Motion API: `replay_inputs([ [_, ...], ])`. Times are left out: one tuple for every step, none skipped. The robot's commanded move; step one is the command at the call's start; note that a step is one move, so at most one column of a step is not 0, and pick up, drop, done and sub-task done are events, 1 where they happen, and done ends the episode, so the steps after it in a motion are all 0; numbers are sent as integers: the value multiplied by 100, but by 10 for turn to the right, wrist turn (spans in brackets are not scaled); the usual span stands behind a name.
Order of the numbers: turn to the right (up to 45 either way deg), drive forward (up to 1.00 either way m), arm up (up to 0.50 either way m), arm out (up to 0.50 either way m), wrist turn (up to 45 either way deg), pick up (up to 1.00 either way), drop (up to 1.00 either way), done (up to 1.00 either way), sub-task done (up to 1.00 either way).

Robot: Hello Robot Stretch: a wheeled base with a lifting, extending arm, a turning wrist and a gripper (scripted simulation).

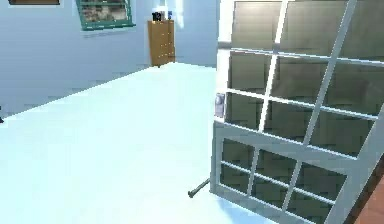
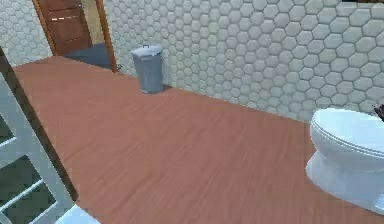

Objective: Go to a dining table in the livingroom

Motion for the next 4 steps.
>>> replay_inputs([
  [450,0,0,0,0,0,0,0,0],
  [330,0,0,0,0,0,0,0,0],
  [0,100,0,0,0,0,0,0,0],
  [30,0,0,0,0,0,0,0,0],
])
